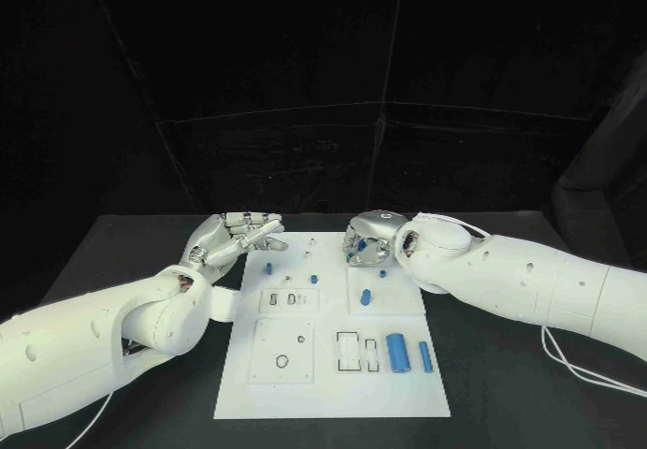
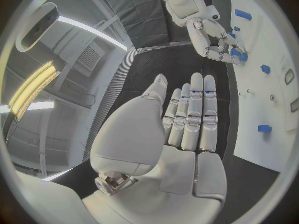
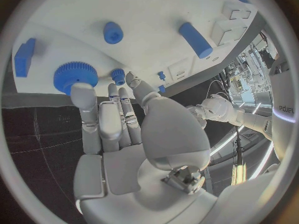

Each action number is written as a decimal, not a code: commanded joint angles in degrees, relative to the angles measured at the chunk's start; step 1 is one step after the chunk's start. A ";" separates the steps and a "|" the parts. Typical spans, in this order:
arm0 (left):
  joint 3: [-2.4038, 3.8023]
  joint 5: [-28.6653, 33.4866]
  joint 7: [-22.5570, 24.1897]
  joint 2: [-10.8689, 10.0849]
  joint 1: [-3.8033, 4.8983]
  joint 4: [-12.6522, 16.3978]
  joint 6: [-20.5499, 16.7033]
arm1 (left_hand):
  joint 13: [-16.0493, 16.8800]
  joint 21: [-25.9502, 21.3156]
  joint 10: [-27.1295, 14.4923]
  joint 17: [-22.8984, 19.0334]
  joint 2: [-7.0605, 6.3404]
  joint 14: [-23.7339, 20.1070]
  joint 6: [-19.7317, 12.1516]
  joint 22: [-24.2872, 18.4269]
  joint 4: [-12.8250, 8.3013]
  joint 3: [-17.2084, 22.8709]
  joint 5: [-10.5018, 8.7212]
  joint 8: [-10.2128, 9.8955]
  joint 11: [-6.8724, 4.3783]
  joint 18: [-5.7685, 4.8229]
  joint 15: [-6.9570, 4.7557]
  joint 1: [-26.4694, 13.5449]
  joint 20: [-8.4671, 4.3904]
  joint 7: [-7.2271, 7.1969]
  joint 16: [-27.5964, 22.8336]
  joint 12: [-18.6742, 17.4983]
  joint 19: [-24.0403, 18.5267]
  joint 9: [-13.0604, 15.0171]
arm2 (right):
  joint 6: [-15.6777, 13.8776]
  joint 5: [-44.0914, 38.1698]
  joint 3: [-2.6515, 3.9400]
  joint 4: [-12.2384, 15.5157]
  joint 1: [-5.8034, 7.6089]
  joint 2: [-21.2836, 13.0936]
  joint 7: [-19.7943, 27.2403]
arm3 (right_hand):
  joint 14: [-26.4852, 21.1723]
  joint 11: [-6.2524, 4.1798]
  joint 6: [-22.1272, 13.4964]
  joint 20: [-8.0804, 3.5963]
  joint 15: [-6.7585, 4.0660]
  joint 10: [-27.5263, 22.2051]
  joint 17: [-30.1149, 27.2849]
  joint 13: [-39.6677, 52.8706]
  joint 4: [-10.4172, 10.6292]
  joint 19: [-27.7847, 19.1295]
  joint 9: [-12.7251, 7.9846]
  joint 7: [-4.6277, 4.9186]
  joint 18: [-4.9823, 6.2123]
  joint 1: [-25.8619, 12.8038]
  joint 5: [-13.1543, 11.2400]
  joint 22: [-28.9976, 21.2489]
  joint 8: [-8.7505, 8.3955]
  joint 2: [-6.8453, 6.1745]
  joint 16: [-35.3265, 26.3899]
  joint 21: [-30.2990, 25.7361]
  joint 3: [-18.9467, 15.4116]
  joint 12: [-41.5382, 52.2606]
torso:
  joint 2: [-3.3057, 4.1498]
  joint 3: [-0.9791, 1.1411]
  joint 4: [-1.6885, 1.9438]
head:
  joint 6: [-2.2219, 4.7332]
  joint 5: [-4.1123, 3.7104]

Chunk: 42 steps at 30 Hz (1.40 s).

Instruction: Assemble the parts on the task board

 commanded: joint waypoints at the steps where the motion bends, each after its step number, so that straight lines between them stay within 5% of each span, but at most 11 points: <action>1: 0.06 -0.35 0.01 -0.10 0.11 0.25 1.01 | -0.08 -0.38 0.12 0.06 0.19 -0.07 0.25 -0.06 -0.31 0.03 0.13 -0.40 0.15 0.64 0.14 -0.38 0.17 0.31 -0.23 -0.22 0.10 -0.08 | 2.26 -1.22 0.06 -0.31 0.16 0.24 -0.93 | 2.35 0.19 -0.16 0.46 0.51 -0.33 0.38 -0.03 -0.03 0.17 0.02 0.02 -0.55 -0.50 -0.34 0.59 -0.22 -0.12 0.44 0.51 0.51 0.16 | 0.29 -0.15 0.20 | -0.17 0.07; 11: 0.06 -0.35 -0.29 -0.44 0.20 0.39 1.15 | -0.12 -0.51 0.06 0.19 0.20 -0.16 0.21 -0.15 -0.46 -0.03 0.13 -0.61 0.24 0.63 0.21 -0.45 0.23 0.41 -0.44 -0.51 0.02 -0.12 | 3.34 -1.24 0.05 -1.06 0.16 0.81 -1.22 | 2.24 0.19 0.12 0.68 0.45 -0.28 1.40 -0.04 0.09 0.20 0.03 0.03 -0.70 -0.40 -0.55 2.31 -0.20 0.39 1.62 2.18 2.16 0.18 | 0.66 -0.09 0.13 | -0.57 0.04; 20: 0.06 -0.35 -0.59 -0.59 0.25 0.37 1.31 | -0.14 -0.55 0.02 0.24 0.22 -0.18 0.18 -0.18 -0.51 -0.05 0.14 -0.69 0.28 0.63 0.24 -0.48 0.25 0.46 -0.51 -0.63 0.00 -0.13 | 2.05 -1.24 0.05 -1.51 0.16 0.97 -1.21 | 1.98 -0.35 2.26 0.53 -0.01 1.98 1.74 0.09 -0.12 0.17 0.27 -0.43 -0.90 1.05 -3.12 4.65 0.33 2.62 2.50 4.36 7.66 0.73 | 0.82 -0.01 0.16 | -0.81 0.18; 33: 0.06 -0.35 -0.74 -0.82 0.26 0.21 1.30 | -0.16 -0.62 -0.01 0.33 0.39 -0.21 0.18 -0.23 -0.61 0.01 0.14 -0.81 0.32 0.63 0.27 -0.46 0.28 0.50 -0.63 -0.81 -0.02 -0.14 | -8.76 2.54 0.09 1.16 0.35 0.14 -0.05 | 1.88 -0.90 4.17 0.27 -0.46 3.96 1.91 0.19 0.51 0.22 0.47 -0.67 -1.10 0.36 -4.39 6.30 0.57 1.82 3.06 5.87 10.47 0.80 | 0.83 -0.08 0.10 | -0.14 0.33; 42: 0.06 -0.35 -0.84 -0.64 0.26 -0.03 1.42 | -0.16 -0.64 -0.02 0.37 0.45 -0.21 0.18 -0.26 -0.68 0.04 0.13 -0.86 0.33 0.64 0.28 -0.41 0.29 0.51 -0.67 -0.88 -0.02 -0.15 | -11.22 3.24 0.10 -3.07 1.45 4.05 -1.23 | 1.84 -0.71 3.82 0.35 -0.34 3.53 1.88 0.07 0.81 0.14 0.33 -0.53 -1.15 -0.11 -4.44 6.61 0.12 0.98 3.20 6.20 11.11 0.28 | 1.14 -0.04 0.40 | 0.44 0.44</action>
